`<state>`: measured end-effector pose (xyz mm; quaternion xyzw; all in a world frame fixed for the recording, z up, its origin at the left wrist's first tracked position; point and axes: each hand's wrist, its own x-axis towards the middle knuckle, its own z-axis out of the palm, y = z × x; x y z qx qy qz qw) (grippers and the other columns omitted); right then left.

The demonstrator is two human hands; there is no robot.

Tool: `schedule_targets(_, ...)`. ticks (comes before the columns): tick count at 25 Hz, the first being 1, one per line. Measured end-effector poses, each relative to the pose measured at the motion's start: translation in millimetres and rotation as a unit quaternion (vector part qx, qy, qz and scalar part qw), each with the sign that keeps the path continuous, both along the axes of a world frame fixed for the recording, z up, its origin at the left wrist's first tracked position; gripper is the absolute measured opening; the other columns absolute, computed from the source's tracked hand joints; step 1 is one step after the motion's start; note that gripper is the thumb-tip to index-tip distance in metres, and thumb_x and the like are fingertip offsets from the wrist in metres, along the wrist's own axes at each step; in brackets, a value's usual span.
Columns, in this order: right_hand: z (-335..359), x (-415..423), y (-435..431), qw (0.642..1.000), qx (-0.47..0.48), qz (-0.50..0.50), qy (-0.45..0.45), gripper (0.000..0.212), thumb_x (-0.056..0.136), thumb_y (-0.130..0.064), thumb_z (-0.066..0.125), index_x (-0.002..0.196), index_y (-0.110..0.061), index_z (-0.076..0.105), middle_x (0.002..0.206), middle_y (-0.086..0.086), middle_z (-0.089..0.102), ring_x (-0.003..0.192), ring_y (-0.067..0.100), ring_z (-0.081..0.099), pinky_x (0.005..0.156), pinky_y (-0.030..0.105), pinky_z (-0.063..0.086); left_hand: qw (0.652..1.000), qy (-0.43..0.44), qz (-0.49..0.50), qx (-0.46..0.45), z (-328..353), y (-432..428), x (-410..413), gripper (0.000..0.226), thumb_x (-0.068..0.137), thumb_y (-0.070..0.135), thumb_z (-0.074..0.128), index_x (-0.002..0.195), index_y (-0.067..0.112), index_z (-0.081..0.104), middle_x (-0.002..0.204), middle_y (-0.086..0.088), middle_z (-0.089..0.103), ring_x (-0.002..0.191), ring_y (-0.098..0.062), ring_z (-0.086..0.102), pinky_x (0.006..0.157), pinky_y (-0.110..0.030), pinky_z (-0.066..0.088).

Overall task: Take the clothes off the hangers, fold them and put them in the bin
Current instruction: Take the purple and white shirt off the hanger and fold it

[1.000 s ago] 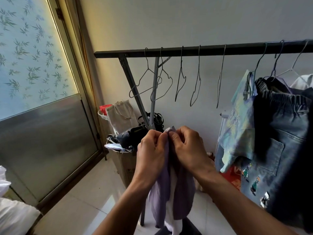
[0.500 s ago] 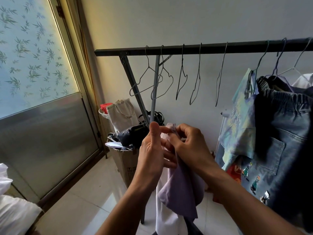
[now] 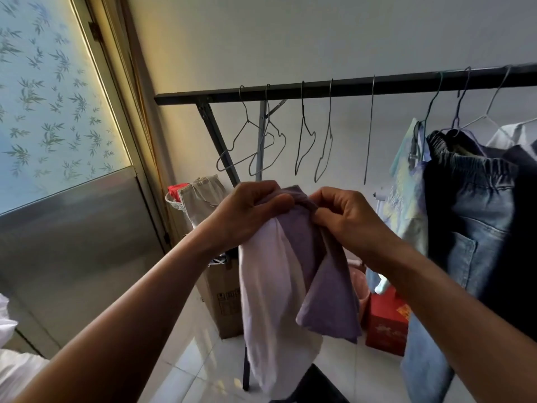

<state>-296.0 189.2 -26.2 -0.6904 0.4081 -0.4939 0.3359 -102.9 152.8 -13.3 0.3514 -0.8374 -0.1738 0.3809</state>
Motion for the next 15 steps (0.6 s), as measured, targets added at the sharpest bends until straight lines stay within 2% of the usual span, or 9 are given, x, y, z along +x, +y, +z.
schedule_targets(2, -8, -8, 2, 0.998, -0.012, -0.026, 0.065, 0.020, 0.080, 0.003, 0.057, 0.075, -0.016, 0.060, 0.066, -0.003, 0.059, 0.061, 0.007, 0.052, 0.058, 0.022, 0.044, 1.000, 0.021, -0.005, -0.002, 7, 4, -7, 0.049, 0.089, 0.037, 0.059, 0.073, -0.008, 0.052, 0.063, -0.005, 0.039, 0.058, -0.008, 0.035, 0.054, -0.023, 0.031)
schedule_targets(4, -22, -16, 0, 0.992, -0.002, -0.042, 0.115, 0.023, 0.075, 0.002, 0.059, 0.066, -0.018, 0.052, 0.057, -0.010, 0.050, 0.056, 0.005, 0.043, 0.054, 0.023, 0.037, 1.000, 0.018, -0.014, 0.006, 18, 9, -6, 0.042, 0.091, 0.034, 0.061, 0.071, -0.002, 0.054, 0.062, -0.001, 0.041, 0.059, -0.006, 0.036, 0.055, -0.022, 0.031)
schedule_targets(6, -35, -23, -2, 0.993, 0.028, -0.029, 0.108, 0.013, 0.074, -0.005, 0.060, 0.065, -0.013, 0.054, 0.057, -0.010, 0.049, 0.056, 0.003, 0.042, 0.054, 0.022, 0.034, 1.000, 0.005, -0.023, 0.010, 27, 11, 0, 0.043, 0.092, 0.039, 0.061, 0.075, -0.001, 0.057, 0.065, -0.004, 0.045, 0.062, -0.007, 0.039, 0.057, -0.023, 0.034)
schedule_targets(7, -41, -27, -3, 0.995, 0.051, -0.008, 0.091, 0.004, 0.072, -0.010, 0.059, 0.071, -0.007, 0.058, 0.061, -0.005, 0.052, 0.060, 0.006, 0.045, 0.056, 0.023, 0.036, 1.000, 0.004, -0.029, 0.012, 31, 11, 5, 0.048, 0.091, 0.042, 0.060, 0.078, -0.004, 0.058, 0.067, -0.008, 0.047, 0.065, -0.010, 0.041, 0.059, -0.025, 0.035)
schedule_targets(9, -50, -37, -5, 0.992, 0.108, 0.056, 0.036, 0.028, 0.073, -0.019, 0.062, 0.087, 0.005, 0.062, 0.070, 0.007, 0.056, 0.065, 0.013, 0.050, 0.056, 0.026, 0.040, 0.999, 0.010, -0.043, 0.029, 38, 13, 17, 0.054, 0.089, 0.045, 0.057, 0.083, -0.009, 0.058, 0.069, -0.016, 0.049, 0.067, -0.017, 0.044, 0.060, -0.029, 0.038)
schedule_targets(11, -51, -47, -5, 0.986, 0.137, 0.091, -0.037, 0.048, 0.073, -0.035, 0.074, 0.091, 0.008, 0.059, 0.071, 0.011, 0.055, 0.059, 0.015, 0.052, 0.050, 0.023, 0.042, 0.998, 0.013, -0.050, 0.046, 44, 13, 31, 0.053, 0.090, 0.048, 0.058, 0.080, -0.003, 0.060, 0.068, -0.011, 0.054, 0.064, -0.014, 0.049, 0.057, -0.026, 0.041)
schedule_targets(12, -48, -52, -5, 0.984, 0.130, 0.095, -0.071, 0.053, 0.068, -0.043, 0.079, 0.087, 0.003, 0.061, 0.068, 0.009, 0.053, 0.055, 0.012, 0.050, 0.047, 0.019, 0.039, 0.997, 0.019, -0.047, 0.053, 47, 15, 37, 0.051, 0.089, 0.052, 0.059, 0.077, 0.003, 0.060, 0.066, -0.005, 0.055, 0.062, -0.011, 0.049, 0.055, -0.021, 0.042)
schedule_targets(15, -34, -60, -8, 0.979, 0.097, 0.090, -0.157, 0.042, 0.055, -0.051, 0.086, 0.072, -0.017, 0.067, 0.060, 0.000, 0.054, 0.048, 0.004, 0.045, 0.043, 0.014, 0.035, 0.994, 0.072, -0.048, 0.061, 48, 16, 48, 0.044, 0.077, 0.064, 0.062, 0.072, 0.021, 0.067, 0.064, 0.008, 0.058, 0.060, -0.002, 0.051, 0.053, -0.013, 0.042)
